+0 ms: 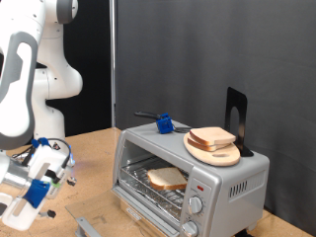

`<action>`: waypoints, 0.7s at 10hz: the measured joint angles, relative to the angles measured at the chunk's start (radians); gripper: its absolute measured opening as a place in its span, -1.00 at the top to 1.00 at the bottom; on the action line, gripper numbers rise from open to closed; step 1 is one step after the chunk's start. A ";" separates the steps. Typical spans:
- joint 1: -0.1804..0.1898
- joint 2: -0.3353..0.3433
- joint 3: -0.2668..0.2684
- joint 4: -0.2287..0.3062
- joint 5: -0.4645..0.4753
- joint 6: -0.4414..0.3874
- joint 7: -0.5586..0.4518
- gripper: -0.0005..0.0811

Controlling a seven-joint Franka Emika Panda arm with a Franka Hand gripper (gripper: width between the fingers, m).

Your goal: Make a piece of toast with the oven

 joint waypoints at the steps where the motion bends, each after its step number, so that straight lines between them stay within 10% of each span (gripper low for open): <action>1: 0.001 0.009 0.013 -0.011 0.009 0.016 -0.011 -0.68; 7: 0.008 0.013 0.078 -0.080 0.052 0.064 -0.038 -0.68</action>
